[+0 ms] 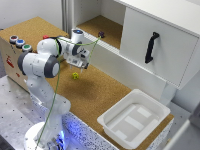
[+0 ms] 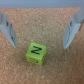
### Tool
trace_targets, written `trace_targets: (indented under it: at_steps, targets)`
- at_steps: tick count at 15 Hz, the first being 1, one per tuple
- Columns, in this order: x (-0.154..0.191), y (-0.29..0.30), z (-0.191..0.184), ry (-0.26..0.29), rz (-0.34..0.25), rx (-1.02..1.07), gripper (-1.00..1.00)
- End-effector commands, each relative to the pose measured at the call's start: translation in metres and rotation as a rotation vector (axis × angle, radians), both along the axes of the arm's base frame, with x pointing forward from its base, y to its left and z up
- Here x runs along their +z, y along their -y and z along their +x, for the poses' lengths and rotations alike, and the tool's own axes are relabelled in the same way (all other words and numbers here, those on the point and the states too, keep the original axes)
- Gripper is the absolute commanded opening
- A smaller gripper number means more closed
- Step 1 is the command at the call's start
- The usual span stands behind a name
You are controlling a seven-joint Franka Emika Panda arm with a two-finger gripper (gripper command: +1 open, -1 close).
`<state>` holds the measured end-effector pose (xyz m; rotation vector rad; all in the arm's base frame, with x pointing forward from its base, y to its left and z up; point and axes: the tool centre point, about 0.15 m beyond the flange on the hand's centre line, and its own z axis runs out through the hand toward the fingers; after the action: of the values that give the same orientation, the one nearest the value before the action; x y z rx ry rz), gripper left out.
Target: Pick up the yellow block
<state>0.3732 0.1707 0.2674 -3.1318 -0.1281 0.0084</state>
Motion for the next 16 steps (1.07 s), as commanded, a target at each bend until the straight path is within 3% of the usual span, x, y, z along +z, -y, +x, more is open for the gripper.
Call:
trace_targets:
  at_steps: [1, 4, 7, 12, 13, 16]
  targets:
    - [-0.04, -0.029, 0.008, -0.056, -0.012, -0.219, 1.0]
    - [-0.055, -0.033, 0.006, -0.015, 0.016, -0.265, 1.0]
    - [-0.062, -0.031, 0.009, 0.023, 0.11, -0.289, 1.0]
    - [-0.069, -0.022, 0.002, 0.025, 0.134, -0.333, 1.0]
    - [-0.067, -0.021, 0.002, 0.034, 0.122, -0.33, -1.0]
    - [-0.062, -0.019, 0.003, 0.039, 0.118, -0.311, -1.0]
